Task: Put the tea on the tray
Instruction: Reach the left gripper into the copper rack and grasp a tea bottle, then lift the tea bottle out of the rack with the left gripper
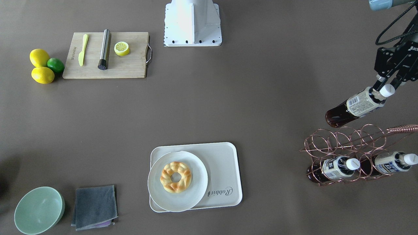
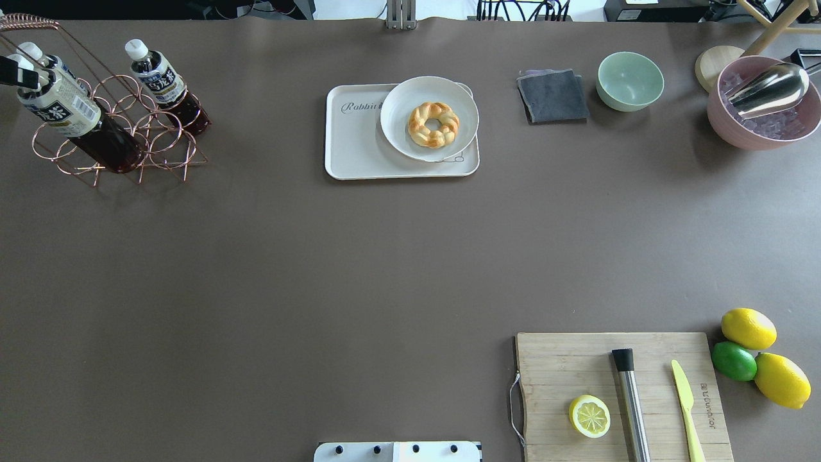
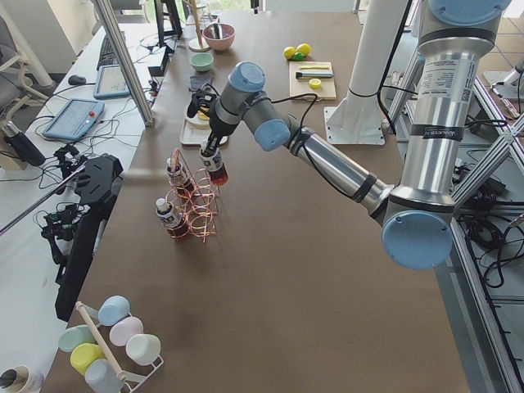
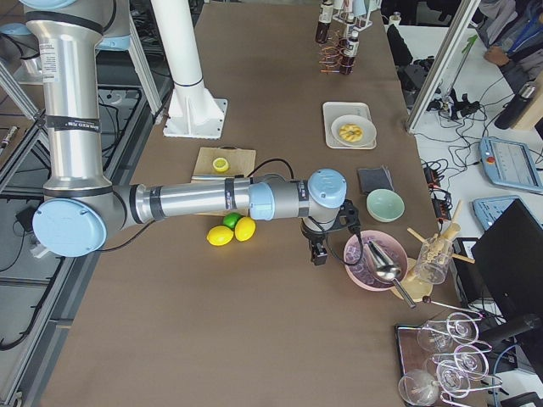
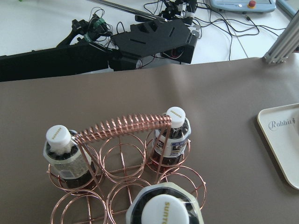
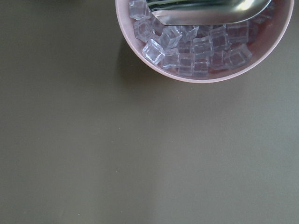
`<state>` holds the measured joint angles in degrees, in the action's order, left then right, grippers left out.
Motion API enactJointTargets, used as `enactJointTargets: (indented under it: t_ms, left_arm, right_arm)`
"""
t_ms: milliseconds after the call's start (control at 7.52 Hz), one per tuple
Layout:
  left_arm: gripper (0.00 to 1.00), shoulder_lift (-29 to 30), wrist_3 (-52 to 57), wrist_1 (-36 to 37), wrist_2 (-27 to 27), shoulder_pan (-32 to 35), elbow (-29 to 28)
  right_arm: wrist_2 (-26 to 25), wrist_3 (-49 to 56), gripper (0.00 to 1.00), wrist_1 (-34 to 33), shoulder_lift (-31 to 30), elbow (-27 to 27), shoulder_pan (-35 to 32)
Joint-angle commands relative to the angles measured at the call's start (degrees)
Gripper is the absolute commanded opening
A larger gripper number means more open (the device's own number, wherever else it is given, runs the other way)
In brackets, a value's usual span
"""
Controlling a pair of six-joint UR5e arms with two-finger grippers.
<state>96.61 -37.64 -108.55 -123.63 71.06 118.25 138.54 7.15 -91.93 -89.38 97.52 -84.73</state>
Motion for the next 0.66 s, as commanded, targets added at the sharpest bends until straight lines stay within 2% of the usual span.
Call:
enactJointTargets:
  t_ms: [0,133,266,532]
  left_arm:
    - [0.0,10.5,-0.8,16.8,3.4,-8.3,5.7]
    - [0.0,15.1,-2.0,23.7,9.7,-14.8,7.8]
    - [0.0,20.8,-7.1,29.0,13.5,-20.0,8.0]
    - [0.0,26.8,-13.0,29.6,23.3,-32.2,6.7]
  right_arm:
    - [0.1,0.1,1.0,0.0,0.2,0.9,0.0]
    - [0.0,0.1,1.0,0.0,0.2,0.8,0.0]
    - [0.0,0.1,1.0,0.0,0.3,0.8,0.1]
    - [0.0,0.1,1.0,0.0,0.5,0.8,0.3]
